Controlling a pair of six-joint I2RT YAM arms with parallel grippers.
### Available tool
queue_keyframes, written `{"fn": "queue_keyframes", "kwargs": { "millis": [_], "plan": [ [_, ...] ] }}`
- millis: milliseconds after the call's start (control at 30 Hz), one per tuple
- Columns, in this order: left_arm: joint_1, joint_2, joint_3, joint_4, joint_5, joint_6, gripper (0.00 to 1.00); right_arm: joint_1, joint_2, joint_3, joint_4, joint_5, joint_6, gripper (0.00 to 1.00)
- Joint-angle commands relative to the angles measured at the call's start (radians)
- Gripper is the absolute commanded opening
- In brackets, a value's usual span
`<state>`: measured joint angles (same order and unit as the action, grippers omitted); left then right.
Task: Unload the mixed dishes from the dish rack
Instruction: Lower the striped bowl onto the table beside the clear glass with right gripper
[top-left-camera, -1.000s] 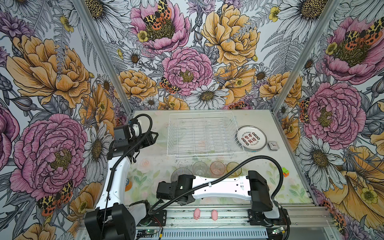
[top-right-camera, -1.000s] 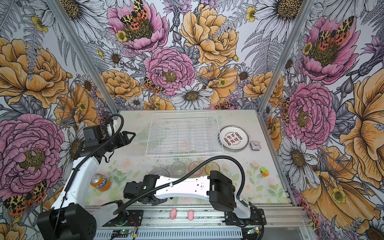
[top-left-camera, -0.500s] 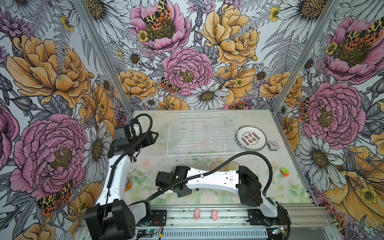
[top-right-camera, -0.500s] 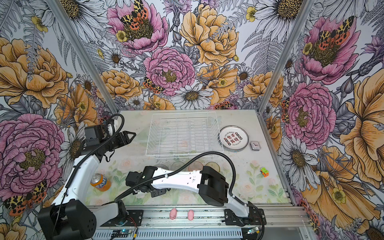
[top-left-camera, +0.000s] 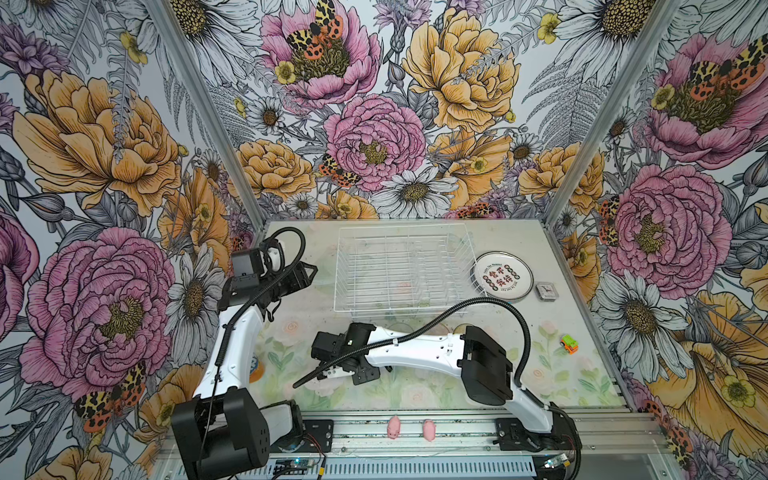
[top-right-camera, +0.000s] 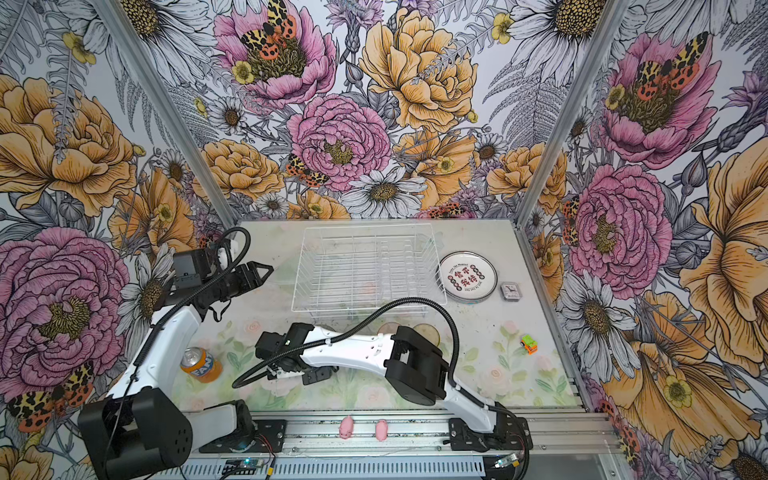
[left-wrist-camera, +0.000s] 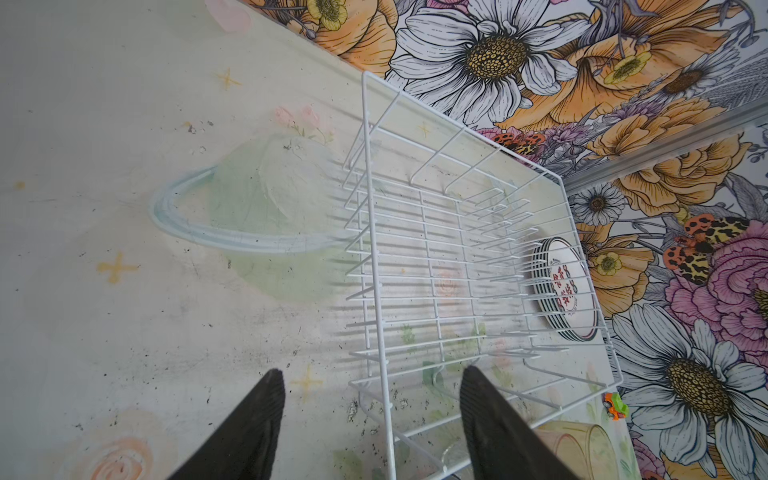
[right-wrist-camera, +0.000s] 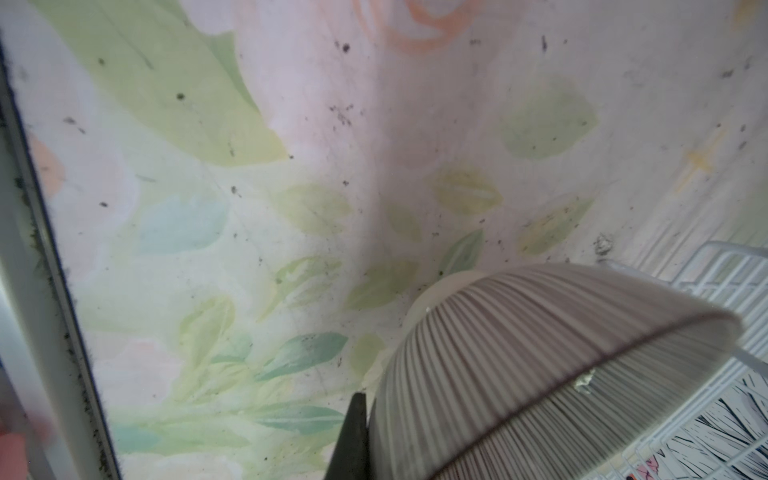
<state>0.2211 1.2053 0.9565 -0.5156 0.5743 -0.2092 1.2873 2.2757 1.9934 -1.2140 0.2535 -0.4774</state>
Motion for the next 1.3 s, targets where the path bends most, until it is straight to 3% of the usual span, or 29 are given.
{"fn": "queue_keyframes", "kwargs": {
  "millis": [0,900,1267],
  "plan": [
    [0.012,0.000,0.037,0.035,0.016,-0.004,0.68,-0.013,0.014,0.047,0.022,0.005,-0.021,0.00],
    [0.013,0.024,0.048,0.043,0.023,0.004,0.70,-0.049,0.097,0.099,0.028,0.045,-0.024,0.00],
    [0.012,0.017,0.051,0.043,0.029,0.002,0.70,-0.046,0.092,0.089,0.028,0.059,-0.020,0.11]
  ]
}}
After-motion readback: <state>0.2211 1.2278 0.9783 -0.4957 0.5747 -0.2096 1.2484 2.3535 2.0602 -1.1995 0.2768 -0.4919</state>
